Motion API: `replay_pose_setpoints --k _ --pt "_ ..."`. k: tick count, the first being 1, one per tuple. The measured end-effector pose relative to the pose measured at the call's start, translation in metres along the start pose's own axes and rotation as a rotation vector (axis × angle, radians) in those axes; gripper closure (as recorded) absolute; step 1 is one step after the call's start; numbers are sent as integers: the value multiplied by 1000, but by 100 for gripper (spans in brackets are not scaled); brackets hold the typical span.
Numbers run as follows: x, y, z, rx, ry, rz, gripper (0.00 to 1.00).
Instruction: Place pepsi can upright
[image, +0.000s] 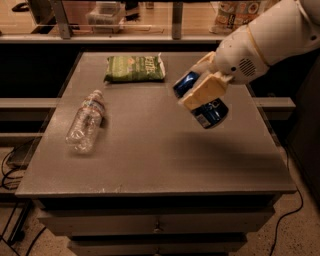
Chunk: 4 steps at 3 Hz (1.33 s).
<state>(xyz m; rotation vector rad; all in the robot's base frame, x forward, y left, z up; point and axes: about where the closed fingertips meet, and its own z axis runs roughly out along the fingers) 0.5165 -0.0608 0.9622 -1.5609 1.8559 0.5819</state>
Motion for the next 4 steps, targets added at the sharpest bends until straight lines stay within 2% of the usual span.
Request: replay_pose_setpoints --k 1,2,3,4 --pt "-4 18 14 -27 -55 -164 100" --pt "-6 26 17 -6 -173 -270 100" --pt "-11 28 13 27 -322 -328 100" --pt "-13 29 9 43 -460 -341 100"
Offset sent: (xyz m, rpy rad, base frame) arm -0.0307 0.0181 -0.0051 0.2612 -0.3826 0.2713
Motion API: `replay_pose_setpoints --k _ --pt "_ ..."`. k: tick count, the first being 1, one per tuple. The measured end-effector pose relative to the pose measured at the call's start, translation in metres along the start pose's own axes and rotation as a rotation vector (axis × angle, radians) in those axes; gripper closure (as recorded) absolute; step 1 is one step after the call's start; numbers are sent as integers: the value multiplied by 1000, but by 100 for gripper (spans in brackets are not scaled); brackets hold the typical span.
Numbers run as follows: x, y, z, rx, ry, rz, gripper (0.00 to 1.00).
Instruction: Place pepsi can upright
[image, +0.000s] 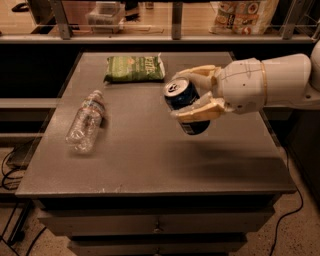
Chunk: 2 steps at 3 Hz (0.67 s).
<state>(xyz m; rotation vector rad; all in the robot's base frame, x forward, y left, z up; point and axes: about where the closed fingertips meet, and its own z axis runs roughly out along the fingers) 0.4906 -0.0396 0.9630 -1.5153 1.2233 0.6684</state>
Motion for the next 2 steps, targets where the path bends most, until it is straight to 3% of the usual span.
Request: replay_pose_setpoints --k 1,2 --pt "1 2 -2 30 -103 4 100" --pt "8 6 -1 55 -170 30 81"
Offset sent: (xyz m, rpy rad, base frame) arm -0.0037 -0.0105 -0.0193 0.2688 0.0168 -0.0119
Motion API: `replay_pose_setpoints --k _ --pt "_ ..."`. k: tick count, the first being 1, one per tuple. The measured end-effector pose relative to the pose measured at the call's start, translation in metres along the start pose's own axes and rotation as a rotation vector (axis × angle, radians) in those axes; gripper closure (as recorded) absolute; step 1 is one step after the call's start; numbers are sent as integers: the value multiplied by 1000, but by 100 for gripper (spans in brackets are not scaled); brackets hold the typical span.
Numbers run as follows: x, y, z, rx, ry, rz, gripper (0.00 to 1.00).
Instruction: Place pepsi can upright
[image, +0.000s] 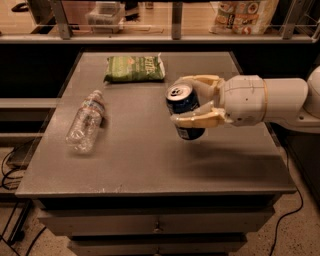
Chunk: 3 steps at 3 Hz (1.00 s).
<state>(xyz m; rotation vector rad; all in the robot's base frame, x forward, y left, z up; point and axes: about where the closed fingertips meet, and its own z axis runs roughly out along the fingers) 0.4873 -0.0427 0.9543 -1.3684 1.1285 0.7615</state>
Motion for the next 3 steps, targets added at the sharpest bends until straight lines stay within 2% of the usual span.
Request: replay_pose_setpoints --k 2,3 --pt "27 10 3 40 -100 101 35" --pt "41 14 8 52 -148 144 4"
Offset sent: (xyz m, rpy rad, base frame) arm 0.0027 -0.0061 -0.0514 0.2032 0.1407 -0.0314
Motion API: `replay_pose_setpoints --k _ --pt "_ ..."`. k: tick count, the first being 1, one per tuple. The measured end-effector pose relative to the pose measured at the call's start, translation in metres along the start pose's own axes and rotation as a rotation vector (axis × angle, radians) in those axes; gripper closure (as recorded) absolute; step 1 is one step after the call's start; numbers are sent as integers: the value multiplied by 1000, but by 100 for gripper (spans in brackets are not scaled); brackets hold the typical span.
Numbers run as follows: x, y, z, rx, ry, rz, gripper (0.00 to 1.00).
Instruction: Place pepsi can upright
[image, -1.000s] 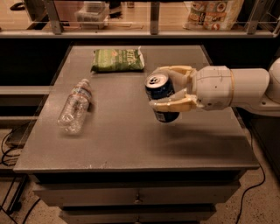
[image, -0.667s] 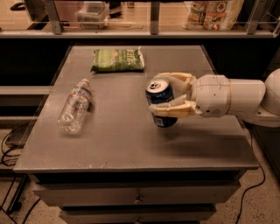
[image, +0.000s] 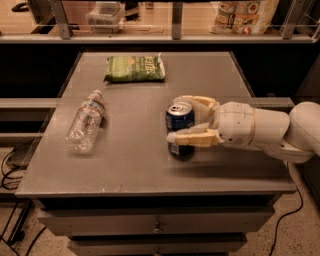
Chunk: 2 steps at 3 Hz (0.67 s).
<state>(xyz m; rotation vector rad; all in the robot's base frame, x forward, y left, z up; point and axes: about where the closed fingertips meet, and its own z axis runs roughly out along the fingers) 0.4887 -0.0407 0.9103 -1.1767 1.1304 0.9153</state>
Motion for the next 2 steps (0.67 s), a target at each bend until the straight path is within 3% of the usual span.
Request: replay_pose_setpoints --k 2 --pt "5 5 -3 17 -15 14 0"
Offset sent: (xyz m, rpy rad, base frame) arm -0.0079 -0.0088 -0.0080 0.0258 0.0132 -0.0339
